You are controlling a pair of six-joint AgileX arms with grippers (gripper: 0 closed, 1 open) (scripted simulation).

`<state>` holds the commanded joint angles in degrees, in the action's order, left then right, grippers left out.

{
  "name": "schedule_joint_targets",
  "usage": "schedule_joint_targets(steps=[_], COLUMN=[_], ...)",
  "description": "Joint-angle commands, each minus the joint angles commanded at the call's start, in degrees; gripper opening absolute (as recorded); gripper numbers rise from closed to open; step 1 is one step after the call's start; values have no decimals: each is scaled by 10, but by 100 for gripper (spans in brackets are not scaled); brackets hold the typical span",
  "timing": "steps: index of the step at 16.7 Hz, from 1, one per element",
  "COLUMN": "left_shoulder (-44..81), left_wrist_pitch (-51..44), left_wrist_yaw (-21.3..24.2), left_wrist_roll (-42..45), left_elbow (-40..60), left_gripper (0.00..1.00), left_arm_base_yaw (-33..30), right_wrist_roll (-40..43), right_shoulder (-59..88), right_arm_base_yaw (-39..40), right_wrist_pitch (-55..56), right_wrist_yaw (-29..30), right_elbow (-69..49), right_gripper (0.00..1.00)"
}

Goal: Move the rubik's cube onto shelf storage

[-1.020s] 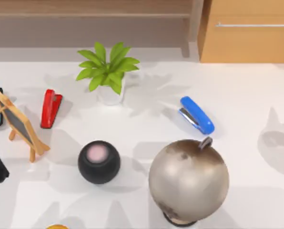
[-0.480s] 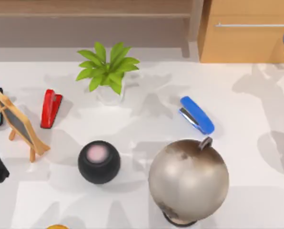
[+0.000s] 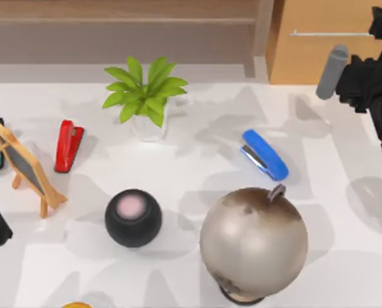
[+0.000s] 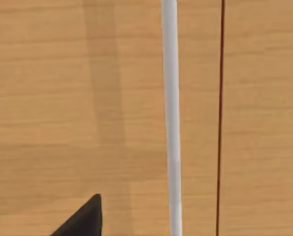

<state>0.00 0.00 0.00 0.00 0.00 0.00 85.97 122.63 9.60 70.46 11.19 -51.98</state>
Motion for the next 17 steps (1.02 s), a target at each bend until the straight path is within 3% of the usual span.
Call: schedule_joint_targets(steps=[4, 17], left_shoulder=[0, 0], left_wrist_pitch=[0, 0], left_wrist_yaw=[0, 0], left_wrist_roll=[0, 0], left_elbow=[0, 0], left_gripper=[100, 100], left_arm_base_yaw=[0, 0], right_wrist_roll=[33, 33], right_shoulder=[52, 82], right_arm_base_yaw=[5, -2], right_wrist_pitch=[31, -6], right_wrist_yaw=[10, 3], right_elbow=[-21, -88], right_gripper=[100, 100])
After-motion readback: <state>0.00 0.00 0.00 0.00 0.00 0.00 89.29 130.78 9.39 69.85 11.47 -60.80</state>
